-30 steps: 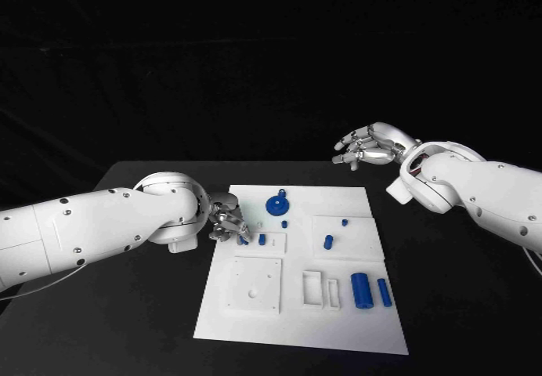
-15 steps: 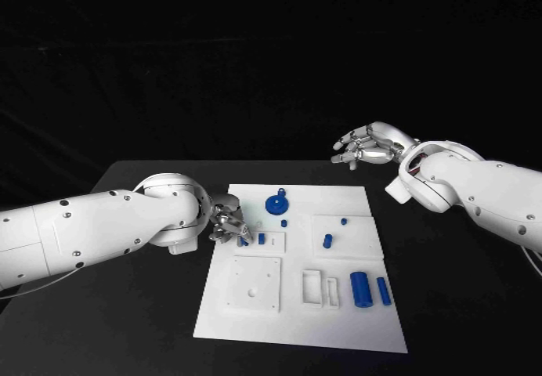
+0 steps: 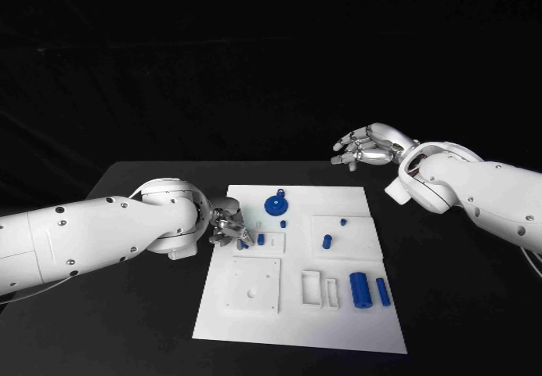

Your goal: Assemble the parts on the task board

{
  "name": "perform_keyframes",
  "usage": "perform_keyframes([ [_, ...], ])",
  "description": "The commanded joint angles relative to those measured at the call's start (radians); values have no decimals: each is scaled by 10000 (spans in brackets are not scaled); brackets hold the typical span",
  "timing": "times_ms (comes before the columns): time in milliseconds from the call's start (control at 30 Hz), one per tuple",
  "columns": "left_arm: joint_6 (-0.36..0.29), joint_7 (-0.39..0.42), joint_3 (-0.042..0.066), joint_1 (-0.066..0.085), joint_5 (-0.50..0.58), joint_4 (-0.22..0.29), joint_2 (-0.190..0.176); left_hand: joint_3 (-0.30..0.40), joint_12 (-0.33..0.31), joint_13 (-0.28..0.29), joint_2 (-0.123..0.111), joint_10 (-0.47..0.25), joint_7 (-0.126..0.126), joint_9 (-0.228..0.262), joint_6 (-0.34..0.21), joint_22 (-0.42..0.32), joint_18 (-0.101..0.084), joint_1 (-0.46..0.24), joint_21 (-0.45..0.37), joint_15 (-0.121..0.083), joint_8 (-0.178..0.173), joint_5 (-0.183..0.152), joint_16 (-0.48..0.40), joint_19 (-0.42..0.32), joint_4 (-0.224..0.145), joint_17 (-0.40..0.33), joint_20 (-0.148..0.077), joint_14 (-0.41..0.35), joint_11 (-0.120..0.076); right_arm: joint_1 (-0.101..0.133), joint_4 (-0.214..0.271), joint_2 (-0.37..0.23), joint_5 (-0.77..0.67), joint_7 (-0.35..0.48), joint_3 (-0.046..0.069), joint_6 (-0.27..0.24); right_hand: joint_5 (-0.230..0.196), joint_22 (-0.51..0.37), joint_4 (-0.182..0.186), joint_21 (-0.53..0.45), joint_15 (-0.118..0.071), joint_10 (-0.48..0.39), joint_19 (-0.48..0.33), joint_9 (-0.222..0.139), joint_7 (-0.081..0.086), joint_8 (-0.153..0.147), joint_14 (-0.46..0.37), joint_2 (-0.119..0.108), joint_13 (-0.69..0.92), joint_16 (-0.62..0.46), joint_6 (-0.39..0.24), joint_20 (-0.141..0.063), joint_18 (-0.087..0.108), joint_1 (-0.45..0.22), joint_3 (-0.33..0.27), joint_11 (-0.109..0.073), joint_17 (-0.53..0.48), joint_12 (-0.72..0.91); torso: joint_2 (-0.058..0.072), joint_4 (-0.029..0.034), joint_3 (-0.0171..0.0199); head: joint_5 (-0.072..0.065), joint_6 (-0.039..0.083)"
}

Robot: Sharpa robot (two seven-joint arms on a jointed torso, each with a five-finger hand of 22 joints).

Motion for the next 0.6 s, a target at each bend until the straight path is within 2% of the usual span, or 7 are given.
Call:
perform_keyframes([
  [33, -323, -54, -102, -129, -190, 92, -110, 47, 55, 24, 120, -15, -275, -56, 405, 20, 119, 102, 55, -57, 36, 85, 72, 49, -15, 17, -977, 12, -108, -9, 5, 0, -8, 54, 4, 117, 56, 18, -8, -51, 73, -72, -5, -13, 134, 27, 9, 52, -17, -40, -65, 31, 159, -3, -26, -21, 13, 46, 5, 8, -12, -11, 11],
  [333, -1147, 159, -100, -129, -181, 272, -384, 53, 72, 34, 123, -15, -281, -55, 416, 25, 122, 104, 68, -66, 43, 128, 88, 61, -19, 23, -980, 20, -113, -19, -16, -3, -8, 55, 4, 114, 56, 18, -8, -52, 73, -72, -5, -13, 134, 27, 9, 52, -18, -41, -65, 32, 159, -4, -27, -21, 14, 47, -2, 17, -15, -8, 15],
  [600, -1729, 321, -100, -133, -152, 351, -456, 33, 135, 69, 165, 0, -305, -48, 470, 35, 131, 21, 107, -103, 71, 205, 141, 117, 52, 42, -991, 64, -138, -25, -15, -3, -8, 52, 4, 117, 57, 19, -8, -52, 73, -73, -5, -14, 135, 27, 9, 52, -19, -42, -66, 32, 159, -5, -27, -21, 15, 48, 9, 17, -18, -3, -5],
])
